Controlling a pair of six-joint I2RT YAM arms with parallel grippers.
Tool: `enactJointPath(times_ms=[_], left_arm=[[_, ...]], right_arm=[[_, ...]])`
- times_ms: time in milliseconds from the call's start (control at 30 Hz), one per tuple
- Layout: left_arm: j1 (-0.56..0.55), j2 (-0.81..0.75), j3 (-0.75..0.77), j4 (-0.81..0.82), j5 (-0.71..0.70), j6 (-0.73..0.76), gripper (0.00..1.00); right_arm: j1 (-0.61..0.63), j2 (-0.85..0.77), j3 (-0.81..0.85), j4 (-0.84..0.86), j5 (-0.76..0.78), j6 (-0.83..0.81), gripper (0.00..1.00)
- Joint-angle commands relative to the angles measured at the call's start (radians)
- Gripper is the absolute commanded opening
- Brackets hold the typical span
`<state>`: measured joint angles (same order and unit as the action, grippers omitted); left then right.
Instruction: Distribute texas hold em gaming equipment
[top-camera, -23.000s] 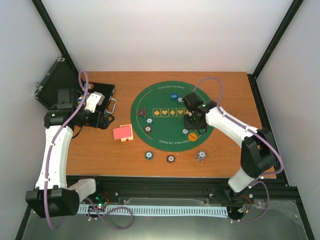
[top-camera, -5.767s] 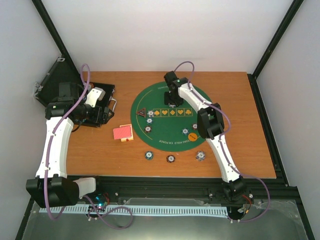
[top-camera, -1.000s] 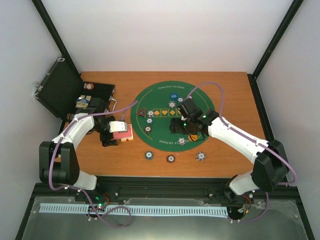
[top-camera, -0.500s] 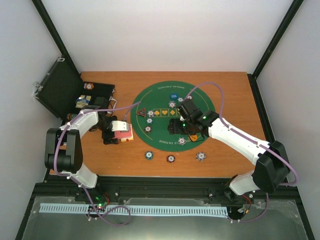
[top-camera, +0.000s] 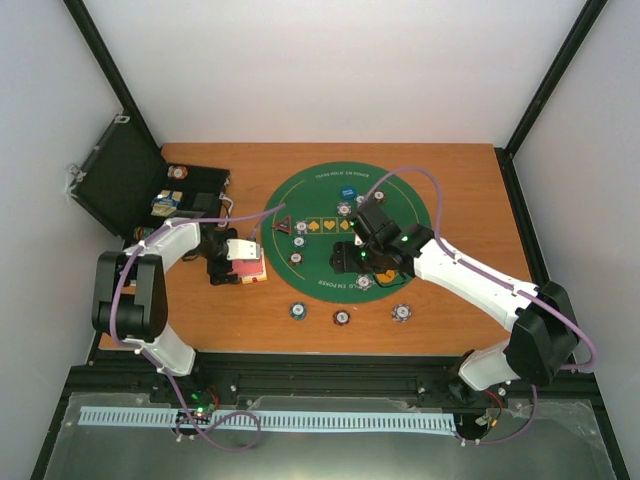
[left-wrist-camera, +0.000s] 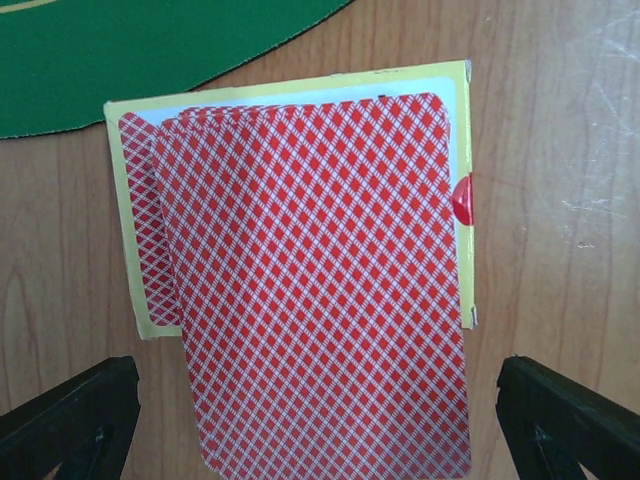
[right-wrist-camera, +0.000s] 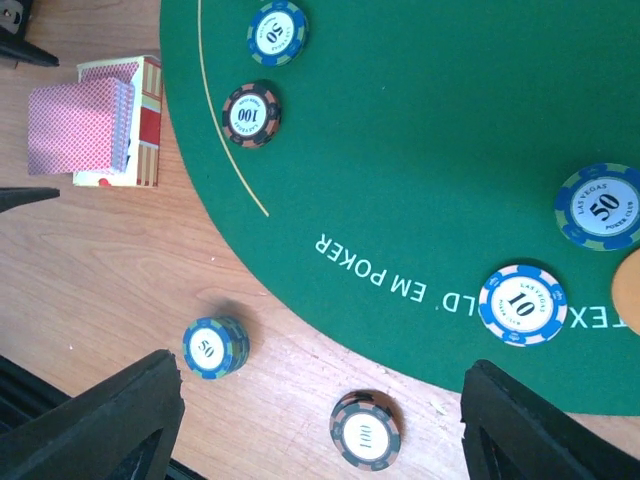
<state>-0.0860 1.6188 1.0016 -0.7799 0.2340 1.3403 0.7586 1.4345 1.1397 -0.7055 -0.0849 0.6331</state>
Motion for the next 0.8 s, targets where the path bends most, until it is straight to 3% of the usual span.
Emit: enactJointPath(times_ms=[0, 767], left_arm=[[-0.008, 0.022, 0.006, 0.036, -0.001, 0.024, 1.00], [-0.008, 0.084, -0.029, 0.094, -0.017, 0.031, 1.00]], right_arm=[[0.025, -0.009, -0.004, 0.008, 0.004, 0.000, 0.75], [0.039, -0.009, 0.003, -0.001, 0.007, 0.005, 0.72]])
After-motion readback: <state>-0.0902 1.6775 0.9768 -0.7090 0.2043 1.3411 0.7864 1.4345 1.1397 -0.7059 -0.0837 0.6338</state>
